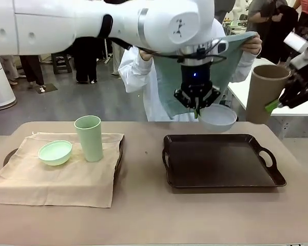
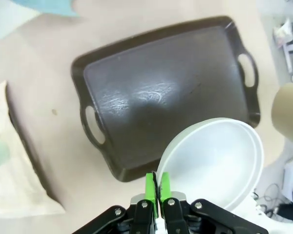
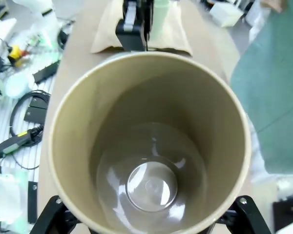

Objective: Set up a tray with a mat and arrange the tableware.
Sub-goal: Pick up the Picnic Bowl and Reusable plastic cup from the Handle tray in front of the human's position and hold them in the air, then place the Picnic Bowl and Reusable plastic cup back onto the Handle tray in front of the human's position.

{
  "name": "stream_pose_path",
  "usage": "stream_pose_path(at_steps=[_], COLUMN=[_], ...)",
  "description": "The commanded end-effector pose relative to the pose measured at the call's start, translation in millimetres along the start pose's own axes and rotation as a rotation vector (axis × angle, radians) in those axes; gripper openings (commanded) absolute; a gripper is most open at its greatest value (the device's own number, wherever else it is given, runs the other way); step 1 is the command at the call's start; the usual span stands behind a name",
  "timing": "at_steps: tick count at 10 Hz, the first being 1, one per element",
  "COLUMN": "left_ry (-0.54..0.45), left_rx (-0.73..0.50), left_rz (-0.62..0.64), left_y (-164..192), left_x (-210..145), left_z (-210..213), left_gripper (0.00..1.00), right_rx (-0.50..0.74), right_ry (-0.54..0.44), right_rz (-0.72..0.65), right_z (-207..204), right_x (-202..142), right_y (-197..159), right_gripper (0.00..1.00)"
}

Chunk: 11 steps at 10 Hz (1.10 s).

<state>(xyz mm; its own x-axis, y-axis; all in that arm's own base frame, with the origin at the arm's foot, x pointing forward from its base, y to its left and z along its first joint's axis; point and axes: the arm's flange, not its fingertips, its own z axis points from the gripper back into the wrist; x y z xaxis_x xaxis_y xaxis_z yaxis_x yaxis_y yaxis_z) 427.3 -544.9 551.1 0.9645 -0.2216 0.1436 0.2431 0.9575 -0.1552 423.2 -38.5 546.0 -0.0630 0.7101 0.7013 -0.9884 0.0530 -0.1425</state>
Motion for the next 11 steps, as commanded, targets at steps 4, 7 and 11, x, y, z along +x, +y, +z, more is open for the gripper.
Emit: stream_pose_path(at_steps=[4,7,11], left_ry=[-0.023,-0.023,-0.023], left_rx=[0.007,0.007,0.007], left_rz=[0.001,0.001,0.001], left_y=[-6,-6,-6], left_x=[-4,-4,-4], left_z=[15,15,15], left_gripper=[0.00,0.00,0.00], right_rx=[-0.016,-0.016,-0.016], right_ry=[-0.002,-0.002,-0.002], right_rz=[0.015,0.015,0.015], right_z=[12,12,12], right_x=[15,15,15], right_y=[7,7,7], right_gripper=[0.00,0.00,0.00])
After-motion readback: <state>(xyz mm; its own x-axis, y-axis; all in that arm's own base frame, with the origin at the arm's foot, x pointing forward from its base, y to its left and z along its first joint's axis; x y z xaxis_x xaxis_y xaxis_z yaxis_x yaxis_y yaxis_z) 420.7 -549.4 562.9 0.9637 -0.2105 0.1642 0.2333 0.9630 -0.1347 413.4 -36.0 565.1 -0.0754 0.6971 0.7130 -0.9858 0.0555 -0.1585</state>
